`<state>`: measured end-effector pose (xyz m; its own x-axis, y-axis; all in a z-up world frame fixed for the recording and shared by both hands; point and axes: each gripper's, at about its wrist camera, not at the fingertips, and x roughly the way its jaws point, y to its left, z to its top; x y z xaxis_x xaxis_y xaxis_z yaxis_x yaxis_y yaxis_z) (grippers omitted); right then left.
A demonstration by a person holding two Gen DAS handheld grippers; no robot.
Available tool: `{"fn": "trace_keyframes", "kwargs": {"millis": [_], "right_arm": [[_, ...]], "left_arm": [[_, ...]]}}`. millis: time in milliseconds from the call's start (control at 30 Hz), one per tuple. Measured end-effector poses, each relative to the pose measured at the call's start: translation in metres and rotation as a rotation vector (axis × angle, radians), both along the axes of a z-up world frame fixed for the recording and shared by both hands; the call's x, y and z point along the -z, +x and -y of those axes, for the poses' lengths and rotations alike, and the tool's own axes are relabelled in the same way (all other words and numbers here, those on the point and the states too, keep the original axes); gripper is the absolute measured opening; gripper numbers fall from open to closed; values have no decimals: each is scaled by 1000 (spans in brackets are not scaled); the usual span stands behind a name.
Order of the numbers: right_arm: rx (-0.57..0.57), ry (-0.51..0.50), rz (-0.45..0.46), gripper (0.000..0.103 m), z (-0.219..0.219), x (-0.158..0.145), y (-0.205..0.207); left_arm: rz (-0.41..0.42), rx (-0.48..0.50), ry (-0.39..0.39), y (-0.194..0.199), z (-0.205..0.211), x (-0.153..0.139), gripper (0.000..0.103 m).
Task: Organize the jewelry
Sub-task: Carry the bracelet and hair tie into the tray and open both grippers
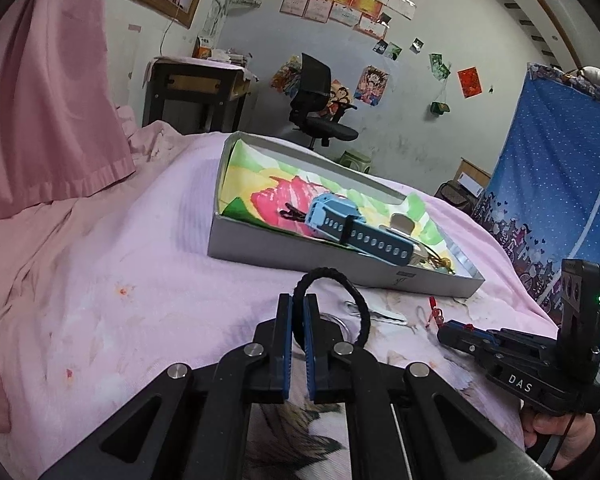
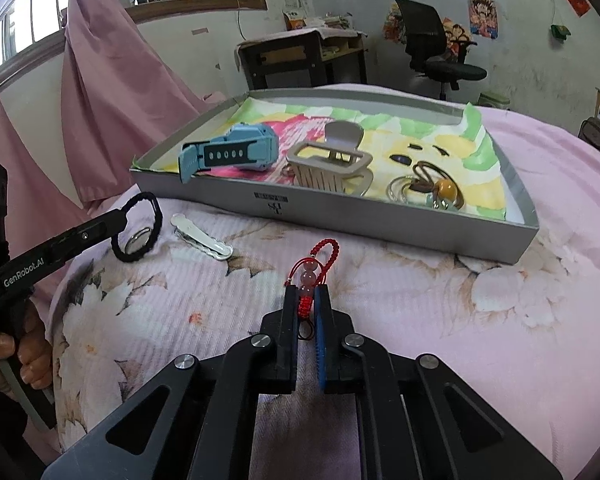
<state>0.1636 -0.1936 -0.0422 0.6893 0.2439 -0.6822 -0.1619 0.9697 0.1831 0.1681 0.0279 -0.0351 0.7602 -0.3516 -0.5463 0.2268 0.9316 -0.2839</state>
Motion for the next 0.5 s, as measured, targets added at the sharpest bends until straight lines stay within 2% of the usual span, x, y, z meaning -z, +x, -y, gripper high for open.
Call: {"fn": "trace_keyframes", "kwargs": {"millis": [333,500], "right_arm": [[18,22,94,7,5,-15,-9],[41,22,182,7,9,-27,-14]], "left_arm": [[69,45,-8,-15,8,-20,6],[105,13,-12,-11,10,-31,6]]}}
